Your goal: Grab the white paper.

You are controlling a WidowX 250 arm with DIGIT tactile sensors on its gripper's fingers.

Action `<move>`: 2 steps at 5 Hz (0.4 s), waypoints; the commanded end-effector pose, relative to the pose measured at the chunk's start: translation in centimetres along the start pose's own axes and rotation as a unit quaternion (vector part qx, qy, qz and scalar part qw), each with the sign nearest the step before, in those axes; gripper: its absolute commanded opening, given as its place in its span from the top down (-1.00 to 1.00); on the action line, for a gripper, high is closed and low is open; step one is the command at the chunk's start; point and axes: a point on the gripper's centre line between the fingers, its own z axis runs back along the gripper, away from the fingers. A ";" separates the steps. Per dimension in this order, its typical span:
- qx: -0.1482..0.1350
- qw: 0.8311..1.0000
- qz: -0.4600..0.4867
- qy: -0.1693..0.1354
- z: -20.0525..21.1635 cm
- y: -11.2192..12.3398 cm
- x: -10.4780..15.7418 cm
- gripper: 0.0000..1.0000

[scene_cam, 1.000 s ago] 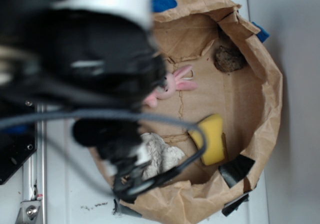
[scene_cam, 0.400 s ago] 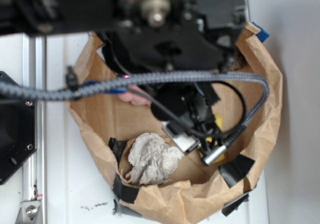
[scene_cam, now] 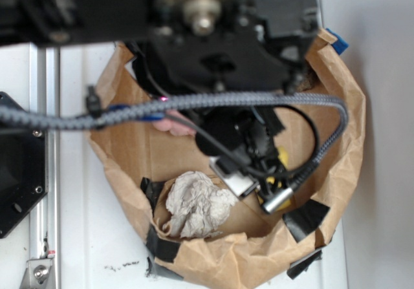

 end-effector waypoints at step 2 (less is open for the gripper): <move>0.064 0.997 -0.026 -0.014 -6.8 0.1 -3.1 -1.00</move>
